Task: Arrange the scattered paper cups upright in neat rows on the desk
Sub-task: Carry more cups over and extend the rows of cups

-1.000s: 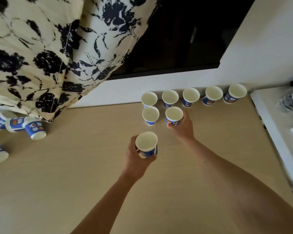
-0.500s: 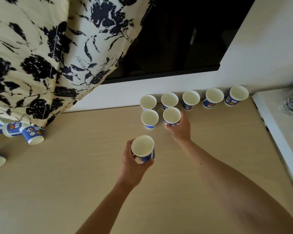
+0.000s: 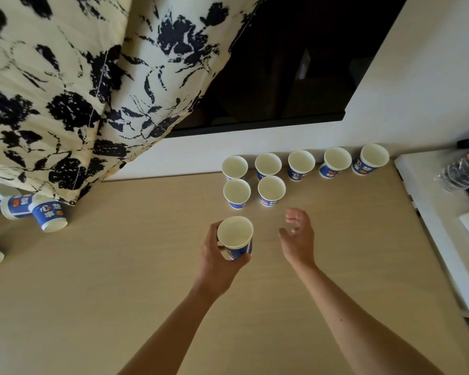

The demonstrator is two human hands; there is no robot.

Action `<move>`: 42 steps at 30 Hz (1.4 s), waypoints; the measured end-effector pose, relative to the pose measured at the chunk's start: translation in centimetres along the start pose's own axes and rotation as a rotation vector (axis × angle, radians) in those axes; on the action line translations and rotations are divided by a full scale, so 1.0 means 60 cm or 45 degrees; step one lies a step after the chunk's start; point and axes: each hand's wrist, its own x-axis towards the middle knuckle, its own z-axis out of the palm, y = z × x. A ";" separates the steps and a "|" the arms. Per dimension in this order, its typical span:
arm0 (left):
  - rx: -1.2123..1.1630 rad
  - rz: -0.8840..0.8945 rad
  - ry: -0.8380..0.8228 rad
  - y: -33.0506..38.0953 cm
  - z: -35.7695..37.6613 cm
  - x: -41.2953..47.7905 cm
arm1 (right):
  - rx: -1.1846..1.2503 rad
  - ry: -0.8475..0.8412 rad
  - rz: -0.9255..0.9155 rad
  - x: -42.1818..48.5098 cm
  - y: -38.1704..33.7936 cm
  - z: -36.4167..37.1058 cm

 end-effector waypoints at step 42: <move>0.339 -0.012 -0.098 -0.014 0.065 -0.008 | -0.122 0.014 -0.025 0.143 -0.030 -0.086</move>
